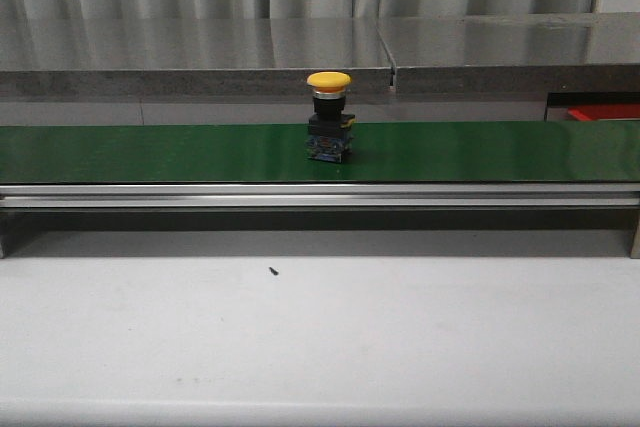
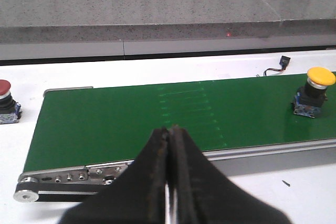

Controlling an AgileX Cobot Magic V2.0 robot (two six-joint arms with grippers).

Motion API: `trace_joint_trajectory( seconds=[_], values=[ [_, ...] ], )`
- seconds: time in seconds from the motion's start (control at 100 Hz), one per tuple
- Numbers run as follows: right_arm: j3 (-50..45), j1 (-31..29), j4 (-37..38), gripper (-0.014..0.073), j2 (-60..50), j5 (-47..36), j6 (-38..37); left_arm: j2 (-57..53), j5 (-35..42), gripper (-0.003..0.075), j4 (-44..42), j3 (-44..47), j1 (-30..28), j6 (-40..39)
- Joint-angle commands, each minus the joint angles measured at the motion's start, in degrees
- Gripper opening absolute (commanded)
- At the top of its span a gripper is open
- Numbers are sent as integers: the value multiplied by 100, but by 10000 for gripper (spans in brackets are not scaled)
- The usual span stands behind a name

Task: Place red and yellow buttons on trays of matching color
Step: 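Lift the red button and lower it into the red tray, open right gripper, then move the right gripper down onto the yellow button on the belt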

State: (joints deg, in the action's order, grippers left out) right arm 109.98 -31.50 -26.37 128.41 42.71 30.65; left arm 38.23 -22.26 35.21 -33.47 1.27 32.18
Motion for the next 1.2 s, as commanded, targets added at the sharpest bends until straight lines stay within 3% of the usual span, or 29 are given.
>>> trace_joint_trajectory(
  seconds=[0.0, 0.13, 0.3, 0.66, 0.95, 1.19],
  values=[
    [283, -23, -108, 479, -707, -65, 21, -15, 366, -19, 135, -149, 50, -18],
    [288, -23, -108, 479, -1165, 430, 65, -15, 366, -19, 135, -149, 50, -18],
    [73, 70, -418, 479, -1803, 926, 662, -15, 366, -19, 135, -149, 50, -18],
    [-2248, 703, -503, 479, -3726, 935, 1539, -15, 366, -19, 135, -149, 50, -18],
    [-3625, 1509, -517, 481, -4236, 862, 2068, -15, 366, -19, 135, -149, 50, -18],
    [-4013, 2342, -529, 615, -4211, 655, 2215, -15, 366, -19, 135, -149, 50, -18]
  ],
)
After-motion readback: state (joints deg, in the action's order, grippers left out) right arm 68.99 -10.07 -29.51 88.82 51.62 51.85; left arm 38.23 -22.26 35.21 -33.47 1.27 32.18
